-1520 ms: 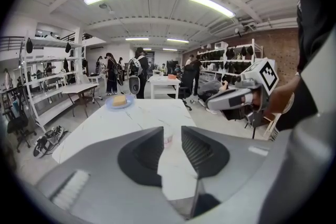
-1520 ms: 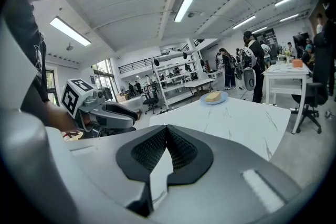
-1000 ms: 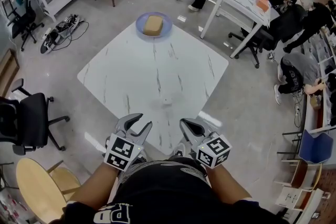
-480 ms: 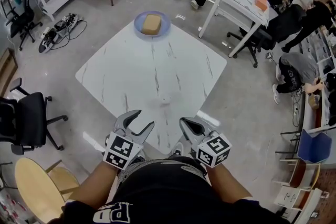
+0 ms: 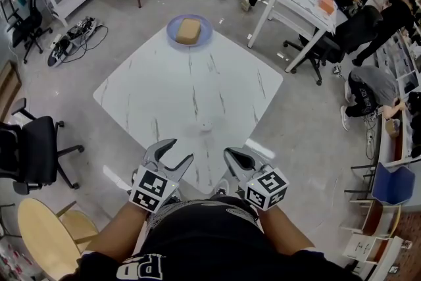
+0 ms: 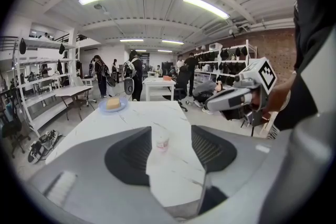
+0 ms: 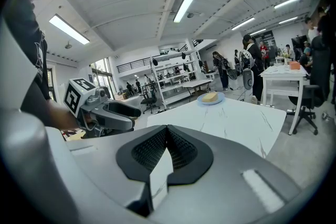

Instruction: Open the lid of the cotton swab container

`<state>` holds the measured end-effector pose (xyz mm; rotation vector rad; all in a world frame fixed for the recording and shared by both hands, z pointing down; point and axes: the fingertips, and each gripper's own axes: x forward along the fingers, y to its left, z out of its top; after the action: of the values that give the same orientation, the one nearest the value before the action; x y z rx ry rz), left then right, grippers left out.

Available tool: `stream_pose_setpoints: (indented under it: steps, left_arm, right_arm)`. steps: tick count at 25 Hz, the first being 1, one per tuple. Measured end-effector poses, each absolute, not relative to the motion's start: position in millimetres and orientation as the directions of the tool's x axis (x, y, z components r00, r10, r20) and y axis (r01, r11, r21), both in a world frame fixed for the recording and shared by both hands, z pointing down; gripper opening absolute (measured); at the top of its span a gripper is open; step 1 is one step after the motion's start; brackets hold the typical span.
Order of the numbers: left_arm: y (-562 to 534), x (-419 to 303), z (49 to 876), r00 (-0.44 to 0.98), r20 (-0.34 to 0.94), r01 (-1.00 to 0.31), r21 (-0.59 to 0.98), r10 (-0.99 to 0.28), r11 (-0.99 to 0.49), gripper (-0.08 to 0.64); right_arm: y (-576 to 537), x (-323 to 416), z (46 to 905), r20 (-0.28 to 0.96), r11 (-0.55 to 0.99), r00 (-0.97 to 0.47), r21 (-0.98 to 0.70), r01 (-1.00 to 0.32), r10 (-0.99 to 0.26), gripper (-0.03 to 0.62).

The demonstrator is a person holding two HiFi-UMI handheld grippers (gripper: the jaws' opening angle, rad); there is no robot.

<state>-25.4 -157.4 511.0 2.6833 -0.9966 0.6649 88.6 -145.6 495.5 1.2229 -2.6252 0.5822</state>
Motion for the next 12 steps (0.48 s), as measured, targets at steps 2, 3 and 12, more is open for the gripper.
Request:
stream_pose_setpoints:
  steps: [2,3,12]
  left_arm:
    - [-157,-25,512,0.671,0.479,-0.658,0.032,-0.566,-0.752,0.288]
    - [-157,-25,513,0.67,0.479,-0.659,0.032,-0.567,-0.752,0.288]
    - [-170,-28,553,0.646,0.511,-0.653,-0.014,-0.567,-0.757,0.288]
  right_arm:
    - [-145,90,496,0.327,0.582,-0.641,-0.27,-0.767,-0.694,0.0]
    - [-145,90,496,0.327,0.58,-0.641,-0.271,-0.768,-0.695,0.0]
    - [-143,100,503,0.335,0.554,-0.622,-0.282,-0.783,-0.708,0.0]
